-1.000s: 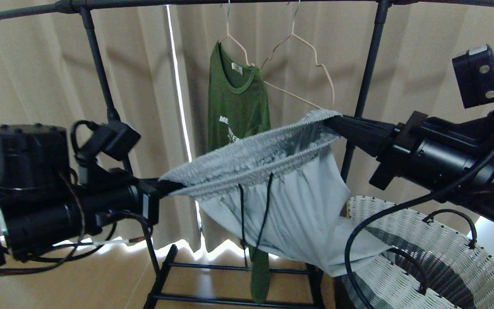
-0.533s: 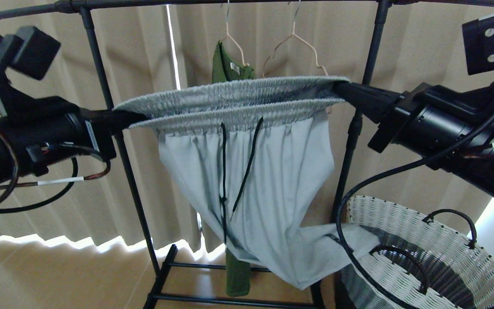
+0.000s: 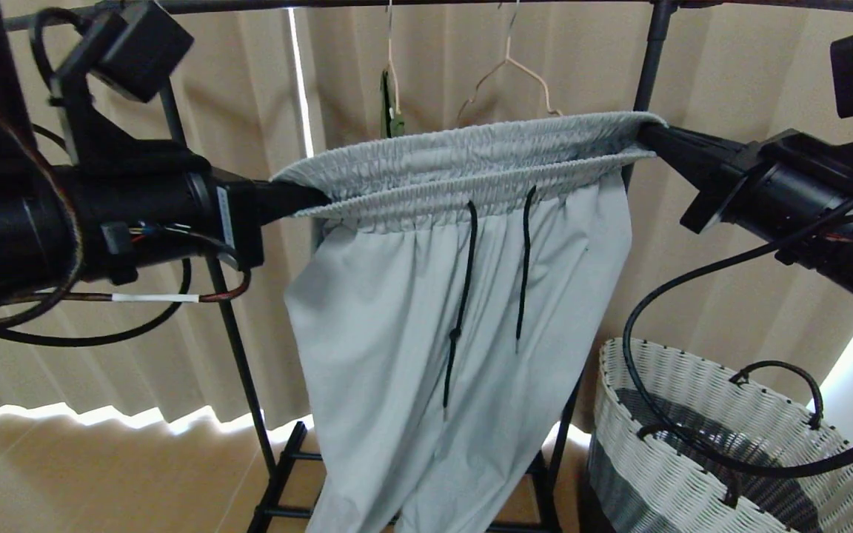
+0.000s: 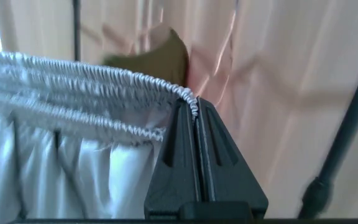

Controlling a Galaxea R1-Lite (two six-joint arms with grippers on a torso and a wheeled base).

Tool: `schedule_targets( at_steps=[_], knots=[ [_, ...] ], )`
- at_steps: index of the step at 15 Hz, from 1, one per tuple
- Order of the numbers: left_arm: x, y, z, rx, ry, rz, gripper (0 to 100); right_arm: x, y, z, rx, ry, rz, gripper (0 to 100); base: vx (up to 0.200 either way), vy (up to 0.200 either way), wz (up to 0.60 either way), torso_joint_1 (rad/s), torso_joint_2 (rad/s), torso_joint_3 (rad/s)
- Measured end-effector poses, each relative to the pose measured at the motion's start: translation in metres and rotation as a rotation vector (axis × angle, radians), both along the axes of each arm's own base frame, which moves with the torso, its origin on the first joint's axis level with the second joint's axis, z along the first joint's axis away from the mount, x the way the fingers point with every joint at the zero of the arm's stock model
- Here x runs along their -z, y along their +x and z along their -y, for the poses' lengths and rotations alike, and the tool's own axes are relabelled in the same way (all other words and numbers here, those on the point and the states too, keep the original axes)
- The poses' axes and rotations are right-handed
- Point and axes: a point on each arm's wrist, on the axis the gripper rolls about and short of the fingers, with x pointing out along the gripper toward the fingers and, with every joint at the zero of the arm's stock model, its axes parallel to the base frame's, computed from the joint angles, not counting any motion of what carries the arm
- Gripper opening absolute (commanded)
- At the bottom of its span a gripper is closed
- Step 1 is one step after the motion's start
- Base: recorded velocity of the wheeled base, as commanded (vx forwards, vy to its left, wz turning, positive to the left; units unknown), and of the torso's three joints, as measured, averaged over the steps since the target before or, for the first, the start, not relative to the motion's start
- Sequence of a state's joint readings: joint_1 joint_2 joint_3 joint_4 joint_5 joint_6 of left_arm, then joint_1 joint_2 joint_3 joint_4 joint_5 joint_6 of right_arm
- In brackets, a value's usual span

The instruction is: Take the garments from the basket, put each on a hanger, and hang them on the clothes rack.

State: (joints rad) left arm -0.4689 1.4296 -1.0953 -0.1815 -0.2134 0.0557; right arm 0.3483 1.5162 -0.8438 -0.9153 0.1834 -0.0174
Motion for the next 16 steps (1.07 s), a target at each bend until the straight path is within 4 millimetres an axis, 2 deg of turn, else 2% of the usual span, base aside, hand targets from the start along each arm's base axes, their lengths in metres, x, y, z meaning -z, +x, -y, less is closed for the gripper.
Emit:
schedule_targets(
  at_steps=[3, 5, 11, 16],
  knots=[
    [0.009, 0.007, 0.013, -0.05, -0.008, -0.051, 0, 0.009, 0.0, 0.006, 0.026, -0.031, -0.014, 0, 0.0, 0.0, 0.0, 0.0, 0.0, 0.0],
    [0.007, 0.009, 0.021, -0.046, -0.026, -0.06, 0, 0.015, -0.001, 0.009, 0.039, -0.045, -0.029, 0, 0.0, 0.0, 0.0, 0.0, 0.0, 0.0],
    [0.014, 0.014, 0.027, -0.046, -0.003, -0.073, 0, 0.026, -0.004, 0.01, 0.045, -0.056, -0.061, 0, 0.0, 0.0, 0.0, 0.0, 0.0, 0.0],
    [0.022, 0.036, 0.038, -0.146, 0.052, -0.026, 0, 0.026, -0.014, 0.019, 0.063, -0.086, -0.131, 0, 0.0, 0.0, 0.0, 0.0, 0.0, 0.0]
  ],
)
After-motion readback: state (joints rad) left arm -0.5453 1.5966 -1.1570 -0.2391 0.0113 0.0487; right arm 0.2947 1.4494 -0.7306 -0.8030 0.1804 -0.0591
